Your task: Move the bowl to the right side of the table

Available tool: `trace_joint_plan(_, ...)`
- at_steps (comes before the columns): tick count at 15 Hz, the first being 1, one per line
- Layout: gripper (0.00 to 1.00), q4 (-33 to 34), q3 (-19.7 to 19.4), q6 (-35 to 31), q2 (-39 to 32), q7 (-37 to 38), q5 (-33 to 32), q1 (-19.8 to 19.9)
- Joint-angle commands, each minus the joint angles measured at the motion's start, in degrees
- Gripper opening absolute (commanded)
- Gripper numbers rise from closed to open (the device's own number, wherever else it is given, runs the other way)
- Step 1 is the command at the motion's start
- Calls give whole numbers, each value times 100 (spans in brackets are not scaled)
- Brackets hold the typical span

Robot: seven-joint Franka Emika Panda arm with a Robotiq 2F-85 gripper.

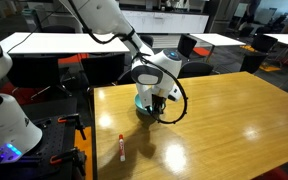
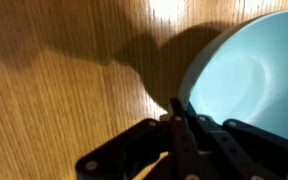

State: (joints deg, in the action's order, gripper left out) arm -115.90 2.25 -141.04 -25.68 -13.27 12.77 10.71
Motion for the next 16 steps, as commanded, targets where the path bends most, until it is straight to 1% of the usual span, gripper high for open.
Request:
trace_joint_plan(1, 1, -53, -61, -29, 127, 62, 285, 136)
trace_joint_plan(9, 1, -259, -90, -224, 168, -23, 1268, 625)
trace_joint_plan(16, 1, -615, -259, -549, 261, 102, 1812, 831)
